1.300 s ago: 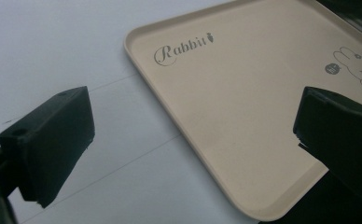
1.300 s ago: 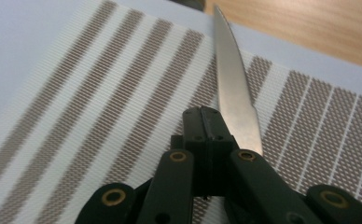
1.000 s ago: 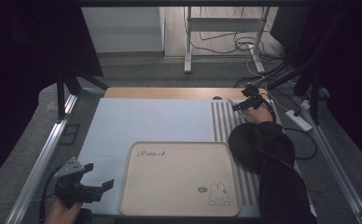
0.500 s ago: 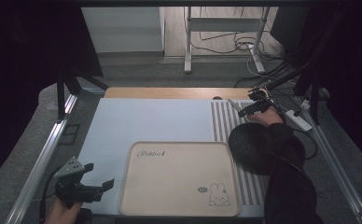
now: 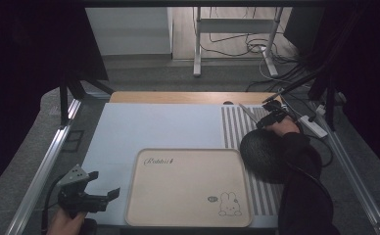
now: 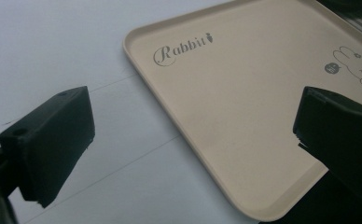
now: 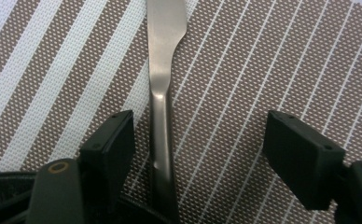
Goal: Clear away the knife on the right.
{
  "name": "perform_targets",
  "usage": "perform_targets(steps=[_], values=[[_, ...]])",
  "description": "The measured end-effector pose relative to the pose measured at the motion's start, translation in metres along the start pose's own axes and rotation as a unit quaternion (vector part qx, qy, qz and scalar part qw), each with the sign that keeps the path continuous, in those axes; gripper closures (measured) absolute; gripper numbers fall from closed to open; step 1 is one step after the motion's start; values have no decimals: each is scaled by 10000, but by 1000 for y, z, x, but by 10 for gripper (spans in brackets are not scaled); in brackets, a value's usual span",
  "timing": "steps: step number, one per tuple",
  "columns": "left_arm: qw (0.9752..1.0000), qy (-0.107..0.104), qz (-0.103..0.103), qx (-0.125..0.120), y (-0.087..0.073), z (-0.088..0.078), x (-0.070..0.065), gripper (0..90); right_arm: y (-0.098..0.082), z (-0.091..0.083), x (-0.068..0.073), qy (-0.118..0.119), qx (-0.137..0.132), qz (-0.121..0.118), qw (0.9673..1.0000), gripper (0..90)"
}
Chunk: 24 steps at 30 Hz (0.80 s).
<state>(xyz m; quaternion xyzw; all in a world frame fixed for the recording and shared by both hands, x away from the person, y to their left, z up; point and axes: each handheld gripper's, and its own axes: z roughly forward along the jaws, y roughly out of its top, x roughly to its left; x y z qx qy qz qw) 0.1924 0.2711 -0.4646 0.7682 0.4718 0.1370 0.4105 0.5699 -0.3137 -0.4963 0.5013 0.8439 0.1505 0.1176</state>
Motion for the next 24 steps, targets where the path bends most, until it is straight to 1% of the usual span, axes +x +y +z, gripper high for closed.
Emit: perform_targets(steps=[3,6,7,8,9,11,13,17,19,21,23,24], values=[[10000,2,2,2,0,0,0,0,-1,-2,0,11,47,-35,10000,370],[10000,1,-1,-1,0,0,0,0,-2,-5,-1,-4,114,-27,9999,473],[10000,1,0,3,0,0,0,0,-2,-6,0,-1,126,-52,9999,531],[10000,2,-1,5,0,0,0,0,-1,-6,2,57,147,-114,9998,602],[10000,2,1,5,0,0,0,0,-2,-8,4,129,201,-219,9995,783],[10000,4,15,15,0,0,0,0,-2,-8,5,172,215,-243,9993,789],[10000,6,20,22,0,0,0,0,-3,-8,4,203,177,-134,9995,795],[10000,7,28,21,0,0,-1,0,-8,-8,-5,527,3,14,9986,799],[10000,4,21,21,0,0,-1,0,-9,-9,-8,589,-91,-22,9982,800],[10000,5,20,21,0,1,-1,0,-10,-10,-9,474,-145,-90,9987,800],[10000,2,16,14,0,0,-1,0,-11,-12,-12,455,-221,-97,9987,801],[10000,0,13,15,0,1,-1,0,-11,-14,-13,376,-278,-106,9988,801]])
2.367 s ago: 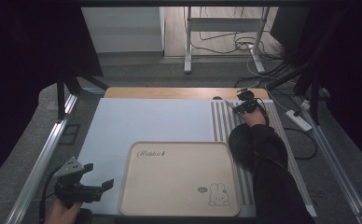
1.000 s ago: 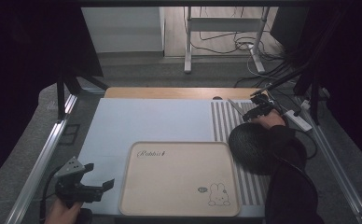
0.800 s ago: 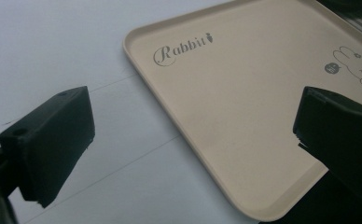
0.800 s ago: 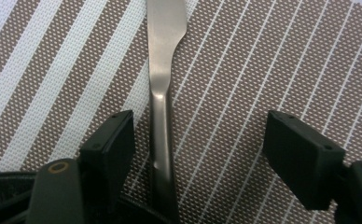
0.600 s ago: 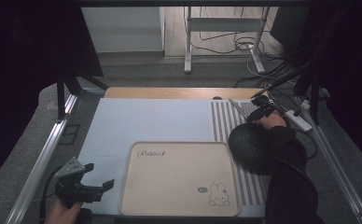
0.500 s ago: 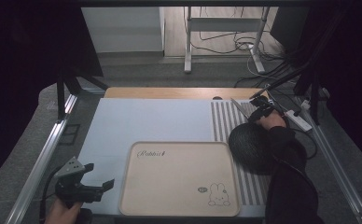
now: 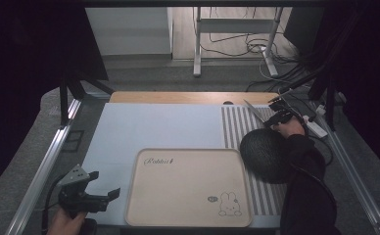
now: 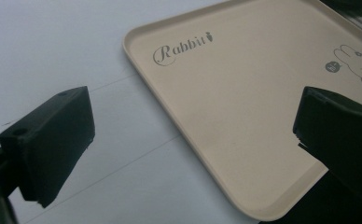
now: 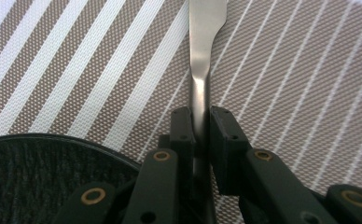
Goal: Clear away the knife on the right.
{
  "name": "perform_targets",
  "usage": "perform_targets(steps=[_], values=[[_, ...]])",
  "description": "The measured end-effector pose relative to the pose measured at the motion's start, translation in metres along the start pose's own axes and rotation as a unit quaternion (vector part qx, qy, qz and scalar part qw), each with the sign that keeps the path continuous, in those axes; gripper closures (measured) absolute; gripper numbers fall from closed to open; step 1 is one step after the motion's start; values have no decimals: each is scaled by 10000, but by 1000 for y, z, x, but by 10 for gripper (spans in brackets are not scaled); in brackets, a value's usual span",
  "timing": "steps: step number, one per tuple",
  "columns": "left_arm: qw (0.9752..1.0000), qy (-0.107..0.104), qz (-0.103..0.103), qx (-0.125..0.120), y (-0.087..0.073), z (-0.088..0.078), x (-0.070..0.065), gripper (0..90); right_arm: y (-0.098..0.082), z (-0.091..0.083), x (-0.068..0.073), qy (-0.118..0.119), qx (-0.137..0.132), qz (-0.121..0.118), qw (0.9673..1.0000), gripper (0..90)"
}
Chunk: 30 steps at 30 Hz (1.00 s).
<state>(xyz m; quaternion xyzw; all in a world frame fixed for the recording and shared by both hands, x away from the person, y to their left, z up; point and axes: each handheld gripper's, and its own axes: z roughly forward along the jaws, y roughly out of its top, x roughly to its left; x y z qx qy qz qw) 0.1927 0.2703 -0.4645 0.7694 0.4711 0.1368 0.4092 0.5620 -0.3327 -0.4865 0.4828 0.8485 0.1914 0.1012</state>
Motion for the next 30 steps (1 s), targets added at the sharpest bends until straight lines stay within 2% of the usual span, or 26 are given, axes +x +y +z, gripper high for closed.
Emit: perform_targets(steps=[8,15,21,25,30], values=[[10000,8,11,8,0,0,0,0,-4,-7,-10,-113,-107,120,9998,801],[10000,4,7,7,0,0,0,0,-8,-17,-22,-313,-217,219,9990,801],[10000,11,-5,8,0,0,0,0,-15,-28,-33,-309,-311,395,9983,800],[10000,10,-7,4,0,0,0,0,-16,-37,-32,-200,-392,404,9982,800],[10000,13,-6,5,0,0,0,0,-14,-48,-17,-68,-465,290,9985,800]])
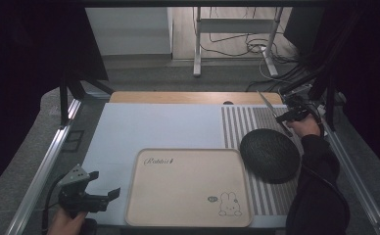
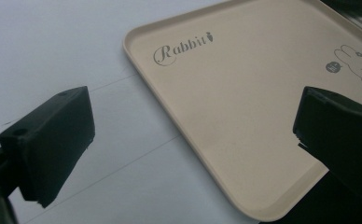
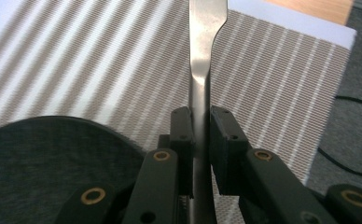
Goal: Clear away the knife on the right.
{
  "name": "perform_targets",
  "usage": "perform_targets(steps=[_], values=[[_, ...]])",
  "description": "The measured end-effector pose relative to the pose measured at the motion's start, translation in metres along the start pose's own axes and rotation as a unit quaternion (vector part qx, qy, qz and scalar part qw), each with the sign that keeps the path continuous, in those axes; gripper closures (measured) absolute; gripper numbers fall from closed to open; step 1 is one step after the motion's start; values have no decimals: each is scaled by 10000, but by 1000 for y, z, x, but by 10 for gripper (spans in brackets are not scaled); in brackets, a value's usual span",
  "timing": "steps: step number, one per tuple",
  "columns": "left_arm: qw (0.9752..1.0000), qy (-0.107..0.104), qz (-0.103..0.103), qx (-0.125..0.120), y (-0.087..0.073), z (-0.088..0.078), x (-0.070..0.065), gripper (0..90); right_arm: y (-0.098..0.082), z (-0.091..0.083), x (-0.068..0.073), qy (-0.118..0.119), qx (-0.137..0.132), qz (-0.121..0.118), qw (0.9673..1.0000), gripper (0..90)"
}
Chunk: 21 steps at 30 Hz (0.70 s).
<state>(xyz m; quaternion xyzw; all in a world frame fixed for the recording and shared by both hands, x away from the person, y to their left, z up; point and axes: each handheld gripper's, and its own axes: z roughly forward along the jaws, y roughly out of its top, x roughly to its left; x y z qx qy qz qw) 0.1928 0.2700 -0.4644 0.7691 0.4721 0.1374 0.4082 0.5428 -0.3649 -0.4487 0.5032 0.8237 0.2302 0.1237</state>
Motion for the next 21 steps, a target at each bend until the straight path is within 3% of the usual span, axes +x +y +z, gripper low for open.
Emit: perform_targets(steps=[8,14,17,21], values=[[10000,3,27,-1,0,0,0,0,0,-8,36,267,-50,-87,9996,799],[10000,-5,24,-13,0,0,0,0,-5,-12,63,468,-57,-333,9983,799],[10000,-4,28,-6,0,0,0,0,-10,-18,81,578,-79,-587,9966,799],[10000,1,36,-8,0,0,-1,0,-16,-20,93,661,-65,-697,9954,799]])
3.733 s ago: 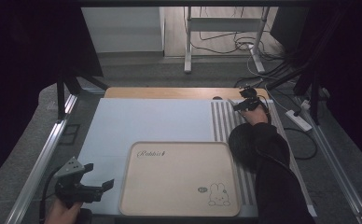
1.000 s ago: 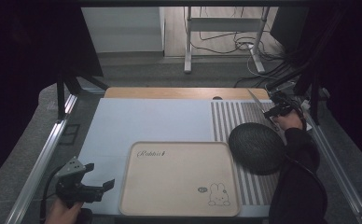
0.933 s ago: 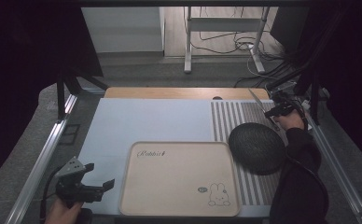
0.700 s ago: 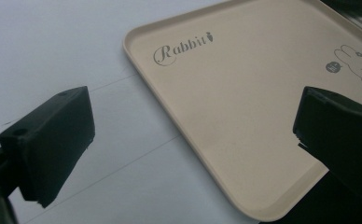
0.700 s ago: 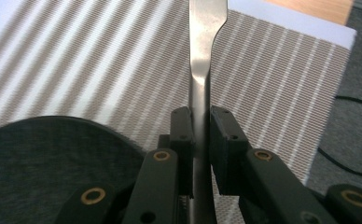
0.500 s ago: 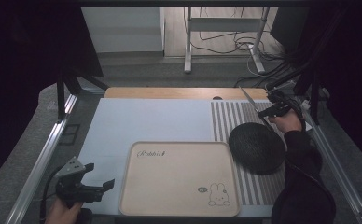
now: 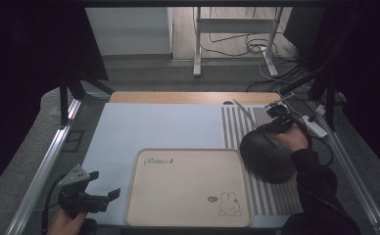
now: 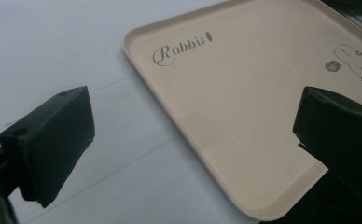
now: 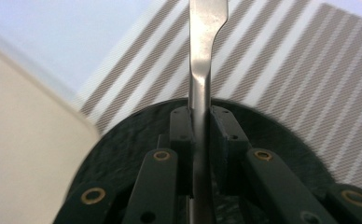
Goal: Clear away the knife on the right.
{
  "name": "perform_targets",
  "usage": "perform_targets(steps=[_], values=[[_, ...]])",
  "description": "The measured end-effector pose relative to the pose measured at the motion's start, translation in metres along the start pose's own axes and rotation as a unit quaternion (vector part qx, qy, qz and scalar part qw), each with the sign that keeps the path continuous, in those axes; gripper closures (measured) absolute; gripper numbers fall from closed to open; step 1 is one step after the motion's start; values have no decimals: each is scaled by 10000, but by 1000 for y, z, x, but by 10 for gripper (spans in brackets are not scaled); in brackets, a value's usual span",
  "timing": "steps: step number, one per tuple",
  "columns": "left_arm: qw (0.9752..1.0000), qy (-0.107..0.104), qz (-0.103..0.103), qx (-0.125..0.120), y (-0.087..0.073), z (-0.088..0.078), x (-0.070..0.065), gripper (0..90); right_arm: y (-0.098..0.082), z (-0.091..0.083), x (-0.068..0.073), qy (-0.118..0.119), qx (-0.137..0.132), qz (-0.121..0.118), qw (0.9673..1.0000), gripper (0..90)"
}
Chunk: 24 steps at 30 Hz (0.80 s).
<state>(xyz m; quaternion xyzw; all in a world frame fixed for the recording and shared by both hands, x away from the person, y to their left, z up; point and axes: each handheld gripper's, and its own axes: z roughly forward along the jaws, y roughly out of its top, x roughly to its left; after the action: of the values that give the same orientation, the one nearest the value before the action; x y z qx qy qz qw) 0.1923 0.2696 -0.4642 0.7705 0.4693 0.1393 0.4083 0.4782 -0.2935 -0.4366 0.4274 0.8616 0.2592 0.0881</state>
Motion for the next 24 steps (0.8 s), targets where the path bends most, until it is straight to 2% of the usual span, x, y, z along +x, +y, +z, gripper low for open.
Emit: perform_targets(steps=[13,18,21,24], values=[[10000,-2,20,-3,0,0,0,0,-24,-4,61,237,156,-520,9982,799],[10000,-7,15,-4,0,0,0,0,-35,-7,89,332,243,-776,9961,799],[10000,-5,14,1,0,0,0,0,-40,-8,103,322,224,-878,9954,799],[10000,-10,-4,-6,0,0,0,0,-45,-9,114,288,199,-872,9956,799]])
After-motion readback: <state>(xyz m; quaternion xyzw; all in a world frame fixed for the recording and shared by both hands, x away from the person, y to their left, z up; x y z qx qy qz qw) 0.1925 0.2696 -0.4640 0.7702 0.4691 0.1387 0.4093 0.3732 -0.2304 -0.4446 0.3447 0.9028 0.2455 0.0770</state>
